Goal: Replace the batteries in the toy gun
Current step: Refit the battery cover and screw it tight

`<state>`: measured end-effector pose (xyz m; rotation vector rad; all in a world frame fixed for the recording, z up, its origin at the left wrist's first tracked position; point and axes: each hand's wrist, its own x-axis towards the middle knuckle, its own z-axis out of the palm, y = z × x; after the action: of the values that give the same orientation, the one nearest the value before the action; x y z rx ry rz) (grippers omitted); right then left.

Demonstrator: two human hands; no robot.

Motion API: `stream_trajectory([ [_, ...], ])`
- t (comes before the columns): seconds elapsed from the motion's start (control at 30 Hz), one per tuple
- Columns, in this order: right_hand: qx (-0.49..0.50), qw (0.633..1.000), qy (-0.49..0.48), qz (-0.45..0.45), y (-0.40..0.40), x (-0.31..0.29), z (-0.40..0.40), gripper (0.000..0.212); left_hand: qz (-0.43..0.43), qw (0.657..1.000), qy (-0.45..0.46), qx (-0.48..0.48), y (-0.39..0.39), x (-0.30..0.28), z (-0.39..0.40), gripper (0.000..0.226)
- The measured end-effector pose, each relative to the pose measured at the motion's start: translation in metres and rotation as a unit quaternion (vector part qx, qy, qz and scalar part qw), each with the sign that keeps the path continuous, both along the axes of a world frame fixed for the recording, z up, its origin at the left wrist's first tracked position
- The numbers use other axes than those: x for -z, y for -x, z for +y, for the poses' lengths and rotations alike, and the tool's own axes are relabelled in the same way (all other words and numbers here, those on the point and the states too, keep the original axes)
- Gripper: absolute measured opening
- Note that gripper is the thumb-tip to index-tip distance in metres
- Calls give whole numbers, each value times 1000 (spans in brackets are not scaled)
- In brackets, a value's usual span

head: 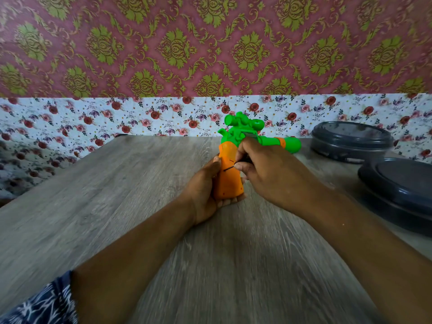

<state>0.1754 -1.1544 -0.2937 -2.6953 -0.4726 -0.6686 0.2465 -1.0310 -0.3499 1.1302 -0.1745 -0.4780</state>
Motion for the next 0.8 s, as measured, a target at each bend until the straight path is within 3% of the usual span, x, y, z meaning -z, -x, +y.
stream_trajectory([
  [0.1,9,998,-23,-56,1,-2,-4,21,-6,1000,0,6,-1,1,1,42],
  [0.23,28,995,21,-92,1,2,-4,33,-4,1000,3,6,0,1,0,40],
  [0.37,-26,999,-1,-33,-1,7,-4,16,-2,1000,9,11,1,-2,1,31],
  [0.47,-44,999,-16,-27,-1,3,-5,5,-1,1000,4,12,3,-3,1,40],
  [0.67,27,995,38,-92,3,0,-6,31,-7,1000,2,7,4,-2,0,41],
  [0.8,66,992,71,-80,5,1,-5,31,3,1000,13,6,4,-3,0,40],
])
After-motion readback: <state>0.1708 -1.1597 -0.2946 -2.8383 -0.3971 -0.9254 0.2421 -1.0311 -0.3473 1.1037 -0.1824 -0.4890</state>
